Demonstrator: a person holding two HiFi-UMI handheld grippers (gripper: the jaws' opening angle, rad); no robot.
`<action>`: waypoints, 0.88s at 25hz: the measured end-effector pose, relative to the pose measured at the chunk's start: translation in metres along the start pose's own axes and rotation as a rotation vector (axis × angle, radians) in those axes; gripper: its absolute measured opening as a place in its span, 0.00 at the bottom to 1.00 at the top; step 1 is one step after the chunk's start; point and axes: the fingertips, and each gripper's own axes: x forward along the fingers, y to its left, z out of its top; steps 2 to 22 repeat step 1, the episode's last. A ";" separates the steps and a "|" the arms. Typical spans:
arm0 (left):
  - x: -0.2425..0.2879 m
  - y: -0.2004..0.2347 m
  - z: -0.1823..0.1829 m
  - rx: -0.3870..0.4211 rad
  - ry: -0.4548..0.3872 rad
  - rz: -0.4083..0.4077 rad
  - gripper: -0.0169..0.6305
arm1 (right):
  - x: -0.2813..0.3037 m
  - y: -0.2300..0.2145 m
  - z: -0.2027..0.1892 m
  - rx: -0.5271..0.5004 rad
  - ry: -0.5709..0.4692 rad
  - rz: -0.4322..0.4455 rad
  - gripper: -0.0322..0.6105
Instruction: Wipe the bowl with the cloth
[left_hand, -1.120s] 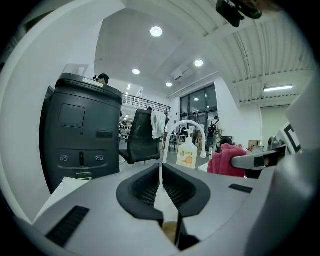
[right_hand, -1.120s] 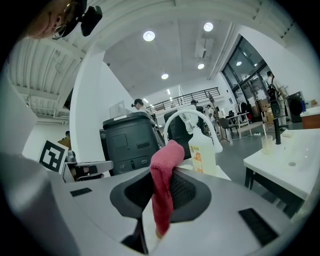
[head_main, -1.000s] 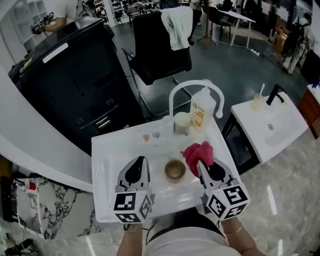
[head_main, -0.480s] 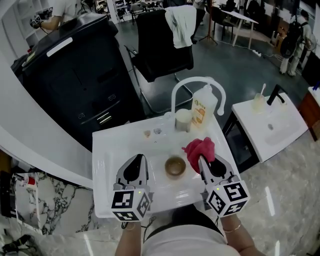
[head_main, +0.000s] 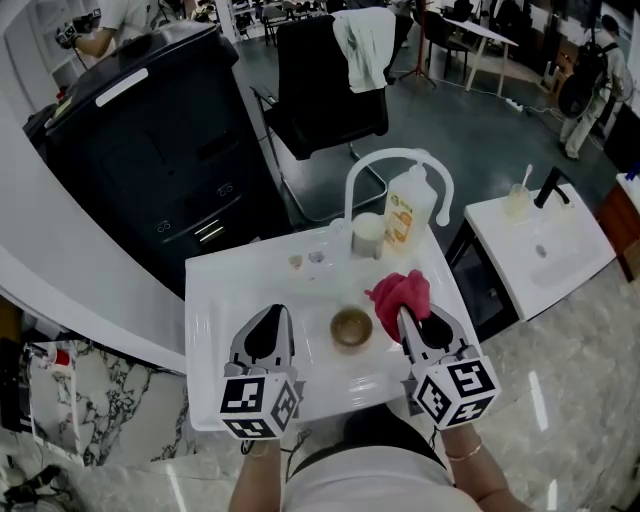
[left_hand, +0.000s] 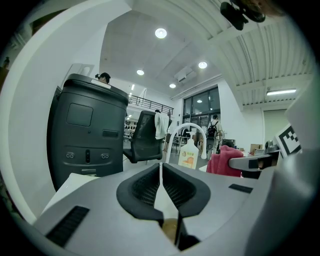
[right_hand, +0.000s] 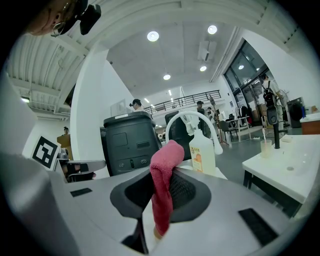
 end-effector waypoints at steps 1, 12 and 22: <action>0.000 0.000 0.000 0.000 0.000 -0.001 0.08 | 0.000 0.000 0.000 -0.001 0.001 -0.001 0.17; 0.000 0.000 0.000 0.000 0.000 -0.001 0.08 | 0.000 0.000 0.000 -0.001 0.001 -0.001 0.17; 0.000 0.000 0.000 0.000 0.000 -0.001 0.08 | 0.000 0.000 0.000 -0.001 0.001 -0.001 0.17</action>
